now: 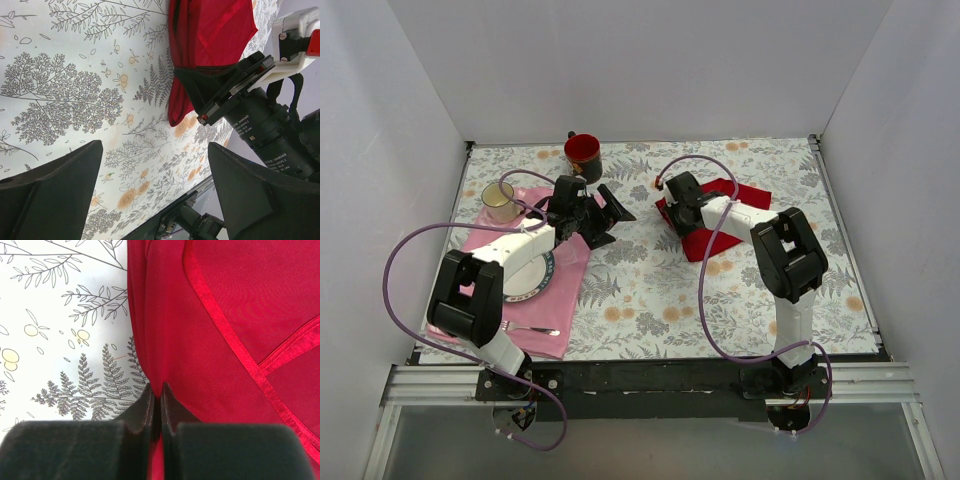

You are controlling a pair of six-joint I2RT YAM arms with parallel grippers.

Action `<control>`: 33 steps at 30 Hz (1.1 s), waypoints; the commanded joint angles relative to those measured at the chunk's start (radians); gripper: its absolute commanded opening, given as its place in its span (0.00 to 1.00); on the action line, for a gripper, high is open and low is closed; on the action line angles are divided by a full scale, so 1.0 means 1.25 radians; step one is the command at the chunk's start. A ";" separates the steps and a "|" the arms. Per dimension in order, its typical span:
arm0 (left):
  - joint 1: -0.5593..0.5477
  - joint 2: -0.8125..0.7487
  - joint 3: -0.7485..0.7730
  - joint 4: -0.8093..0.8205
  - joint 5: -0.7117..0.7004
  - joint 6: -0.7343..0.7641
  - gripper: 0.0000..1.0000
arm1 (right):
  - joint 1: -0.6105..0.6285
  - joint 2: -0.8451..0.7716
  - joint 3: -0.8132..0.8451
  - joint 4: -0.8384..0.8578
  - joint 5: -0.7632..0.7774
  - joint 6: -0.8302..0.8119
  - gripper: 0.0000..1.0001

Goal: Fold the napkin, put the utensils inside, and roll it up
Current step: Roll the napkin with the utensil

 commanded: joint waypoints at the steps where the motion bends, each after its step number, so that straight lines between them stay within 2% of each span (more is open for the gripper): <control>1: 0.004 0.003 -0.010 0.017 0.039 0.005 0.87 | -0.012 0.032 -0.011 -0.060 -0.021 0.000 0.04; 2: 0.004 0.009 -0.011 0.024 0.048 0.000 0.87 | -0.014 0.028 -0.013 -0.057 -0.035 0.002 0.01; 9: 0.003 0.120 0.025 0.074 0.112 -0.041 0.84 | -0.036 0.008 -0.018 -0.050 -0.099 0.021 0.01; 15: 0.000 0.142 0.048 0.085 0.119 -0.051 0.83 | -0.041 0.002 0.002 -0.074 -0.129 0.020 0.01; 16: 0.000 0.140 0.044 0.085 0.118 -0.051 0.83 | -0.041 0.005 0.007 -0.084 -0.129 0.018 0.04; 17: 0.000 0.137 0.042 0.085 0.117 -0.050 0.83 | -0.041 0.010 0.014 -0.090 -0.125 0.018 0.13; 18: 0.000 0.135 0.040 0.088 0.118 -0.049 0.83 | -0.040 0.010 0.020 -0.105 -0.122 0.018 0.17; 23: 0.000 0.124 0.027 0.088 0.118 -0.046 0.83 | -0.036 0.000 0.049 -0.144 -0.098 0.016 0.35; 29: -0.001 0.120 0.027 0.092 0.121 -0.043 0.83 | -0.033 0.005 0.090 -0.181 -0.086 0.006 0.46; 33: 0.000 0.115 0.026 0.092 0.119 -0.040 0.83 | -0.025 0.016 0.100 -0.190 -0.075 -0.001 0.50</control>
